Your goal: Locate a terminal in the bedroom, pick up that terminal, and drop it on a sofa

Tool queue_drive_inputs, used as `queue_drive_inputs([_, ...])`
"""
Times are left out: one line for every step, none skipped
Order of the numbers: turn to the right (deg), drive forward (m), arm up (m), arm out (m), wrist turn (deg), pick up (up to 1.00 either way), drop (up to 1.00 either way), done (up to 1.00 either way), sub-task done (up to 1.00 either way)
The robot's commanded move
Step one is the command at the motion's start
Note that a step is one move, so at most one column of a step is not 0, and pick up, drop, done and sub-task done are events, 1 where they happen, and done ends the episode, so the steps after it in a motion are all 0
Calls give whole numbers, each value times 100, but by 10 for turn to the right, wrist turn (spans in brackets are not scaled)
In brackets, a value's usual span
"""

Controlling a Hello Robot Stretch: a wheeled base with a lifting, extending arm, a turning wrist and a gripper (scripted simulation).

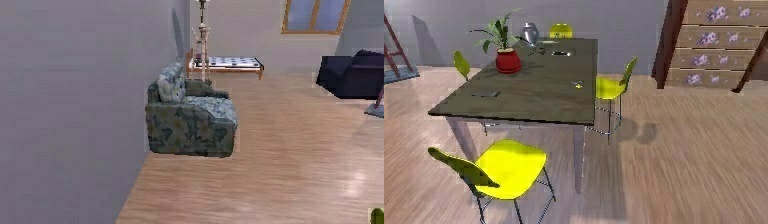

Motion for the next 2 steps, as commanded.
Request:
queue_drive_inputs([0,60,0,0,0,0,0,0,0])
queue_drive_inputs([450,0,0,0,0,0,0,0,0])
